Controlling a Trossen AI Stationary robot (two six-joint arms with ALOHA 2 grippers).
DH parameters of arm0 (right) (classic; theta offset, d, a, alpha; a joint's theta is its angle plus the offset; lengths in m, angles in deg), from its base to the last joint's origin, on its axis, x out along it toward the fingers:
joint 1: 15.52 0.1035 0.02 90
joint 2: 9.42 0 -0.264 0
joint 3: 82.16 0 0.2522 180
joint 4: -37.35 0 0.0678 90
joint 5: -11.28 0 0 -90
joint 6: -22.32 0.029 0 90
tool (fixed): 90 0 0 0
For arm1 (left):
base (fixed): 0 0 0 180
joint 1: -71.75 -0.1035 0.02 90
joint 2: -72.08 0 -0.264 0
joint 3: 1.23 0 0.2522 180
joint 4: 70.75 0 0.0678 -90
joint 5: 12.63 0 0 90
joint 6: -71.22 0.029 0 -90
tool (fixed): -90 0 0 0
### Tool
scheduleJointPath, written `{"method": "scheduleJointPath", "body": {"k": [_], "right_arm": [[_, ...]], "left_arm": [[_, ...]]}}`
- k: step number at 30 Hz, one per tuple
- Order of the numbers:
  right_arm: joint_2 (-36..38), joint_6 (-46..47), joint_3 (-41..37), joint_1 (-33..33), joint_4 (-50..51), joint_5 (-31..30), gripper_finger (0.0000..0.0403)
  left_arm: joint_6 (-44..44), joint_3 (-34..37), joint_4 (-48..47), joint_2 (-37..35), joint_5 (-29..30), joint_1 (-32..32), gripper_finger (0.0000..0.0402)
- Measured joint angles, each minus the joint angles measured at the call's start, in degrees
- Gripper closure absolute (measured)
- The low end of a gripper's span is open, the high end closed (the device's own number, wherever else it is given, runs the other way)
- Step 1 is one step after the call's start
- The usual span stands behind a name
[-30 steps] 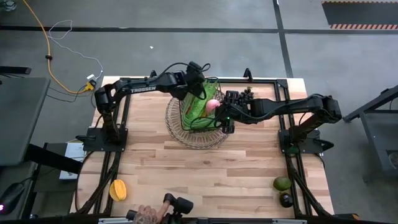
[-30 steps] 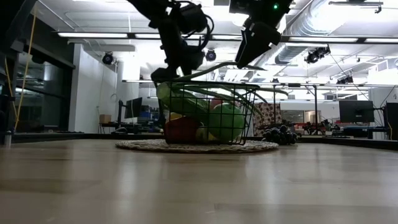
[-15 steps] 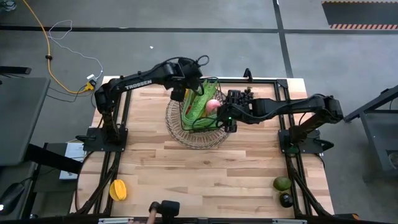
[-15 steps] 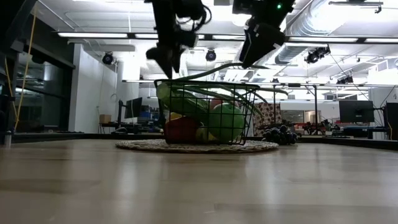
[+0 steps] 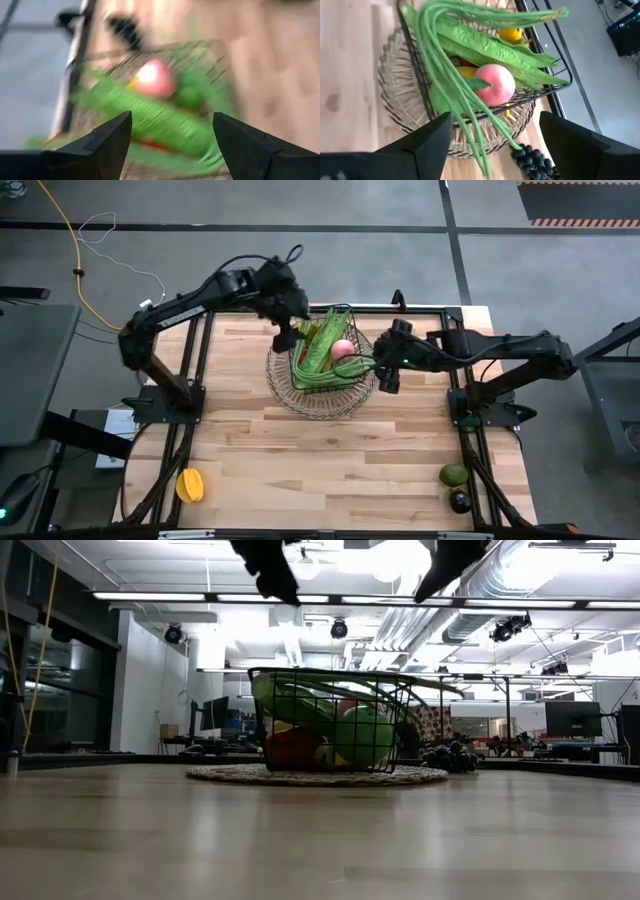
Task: Build produce basket
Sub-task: Put the green lime into the black mesh basket
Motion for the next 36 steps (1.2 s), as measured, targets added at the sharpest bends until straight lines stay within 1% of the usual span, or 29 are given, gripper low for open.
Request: {"method": "scheduleJointPath", "body": {"k": [2,4,8,11,13,16,21,24,26,30,33,36], "right_arm": [[1.1,0.6,0.0,1.0,0.0,0.0,0.0112],[1.9,1.0,-0.1,2.1,-0.2,-0.1,0.0112],[4.4,1.0,-4.5,3.9,-5.1,-0.3,0.0112],[6.9,0.6,-11.1,4.4,-11.8,-0.3,0.0112],[8.9,0.6,-15.8,4.4,-17.5,-0.3,0.0112],[11.7,0.5,-21.9,4.6,-28.1,0.0,0.0112],[13.8,-3.2,-29.9,6.0,-50.8,3.6,0.0112],[13.5,-4.4,-33.0,6.6,-60.2,4.3,0.0112],[13.2,-4.4,-34.2,6.8,-63.6,4.3,0.0112],[13.2,-2.0,-35.0,6.9,-64.5,4.5,0.0112],[13.2,0.2,-35.1,7.0,-63.6,4.6,0.0112],[13.2,0.2,-35.1,7.1,-63.9,4.5,0.0112]], "left_arm": [[-1.7,6.2,6.4,-3.9,-5.5,0.1,0.0136],[-3.7,13.7,13.8,-8.5,-8.0,0.5,0.0136],[-8.4,29.6,29.1,-18.1,-7.6,2.4,0.0136],[-13.7,40.3,40.2,-25.5,-7.1,4.3,0.0136],[-18.0,46.2,46.8,-30.3,-6.5,6.1,0.0136],[-23.2,53.5,54.5,-37.4,-3.4,9.5,0.0136],[-25.6,64.6,66.5,-48.2,6.7,16.7,0.0136],[-27.1,70.5,73.2,-52.8,11.9,20.5,0.0135],[-27.5,73.3,75.3,-54.9,14.0,22.4,0.0135],[-27.5,76.5,75.7,-56.8,16.5,25.0,0.0135],[-26.5,76.9,75.3,-56.5,17.9,25.7,0.0135],[-26.5,76.8,76.1,-56.6,18.3,25.7,0.0135]]}}
